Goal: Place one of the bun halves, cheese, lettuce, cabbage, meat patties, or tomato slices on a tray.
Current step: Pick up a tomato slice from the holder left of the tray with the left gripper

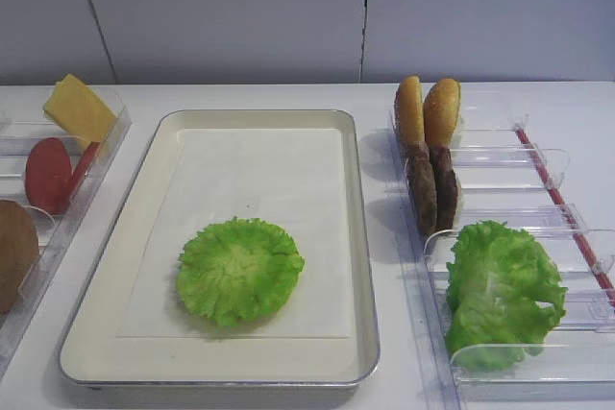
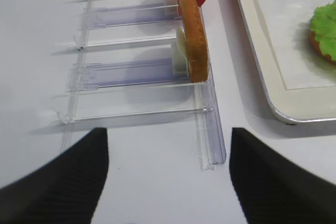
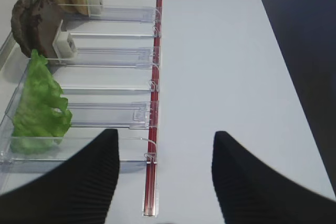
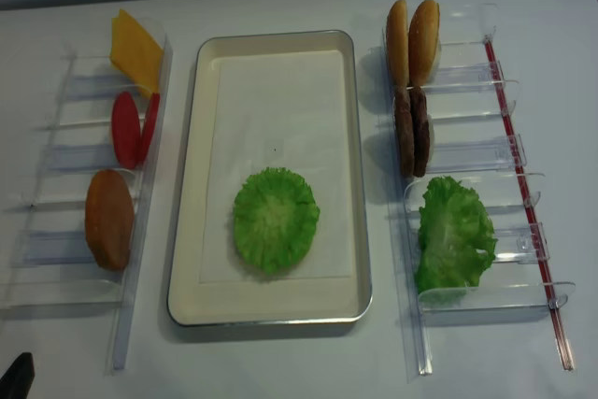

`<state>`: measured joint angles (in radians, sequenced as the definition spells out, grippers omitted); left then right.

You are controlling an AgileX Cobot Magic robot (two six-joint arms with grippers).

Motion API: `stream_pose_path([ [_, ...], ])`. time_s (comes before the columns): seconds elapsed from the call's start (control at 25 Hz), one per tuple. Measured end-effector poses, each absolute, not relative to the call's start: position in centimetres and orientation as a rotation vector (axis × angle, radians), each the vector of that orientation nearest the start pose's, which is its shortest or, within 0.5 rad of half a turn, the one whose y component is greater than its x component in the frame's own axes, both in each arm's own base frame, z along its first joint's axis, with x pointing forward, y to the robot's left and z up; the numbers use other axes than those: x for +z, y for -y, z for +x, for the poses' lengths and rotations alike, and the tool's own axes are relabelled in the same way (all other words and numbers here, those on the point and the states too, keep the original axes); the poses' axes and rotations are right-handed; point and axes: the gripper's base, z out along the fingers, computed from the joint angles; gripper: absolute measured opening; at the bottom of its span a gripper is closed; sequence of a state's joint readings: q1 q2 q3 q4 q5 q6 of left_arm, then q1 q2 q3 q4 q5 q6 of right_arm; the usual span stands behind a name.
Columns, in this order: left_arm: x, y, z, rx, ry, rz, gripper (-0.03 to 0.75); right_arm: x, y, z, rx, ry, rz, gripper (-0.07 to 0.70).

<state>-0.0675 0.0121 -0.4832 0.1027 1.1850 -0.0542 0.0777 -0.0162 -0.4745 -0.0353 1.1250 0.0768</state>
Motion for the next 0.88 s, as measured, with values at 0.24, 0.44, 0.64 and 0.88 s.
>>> stream_pose_path([
  [0.24,26.34,-0.91,-0.69,0.058,-2.193,0.004,0.459,26.51,0.35,-0.71,0.049,-2.118,0.002,0.436],
  [0.44,26.34,-0.91,-0.69,0.058,-2.193,0.004,0.459,26.51,0.35,-0.71,0.049,-2.118,0.002,0.436],
  [0.64,26.34,-0.91,-0.69,0.058,-2.193,0.004,0.459,26.51,0.35,-0.71,0.049,-2.118,0.002,0.436],
  [0.88,26.34,-0.91,-0.69,0.063,-2.193,0.013,0.459,26.51,0.35,-0.71,0.049,-2.118,0.002,0.436],
])
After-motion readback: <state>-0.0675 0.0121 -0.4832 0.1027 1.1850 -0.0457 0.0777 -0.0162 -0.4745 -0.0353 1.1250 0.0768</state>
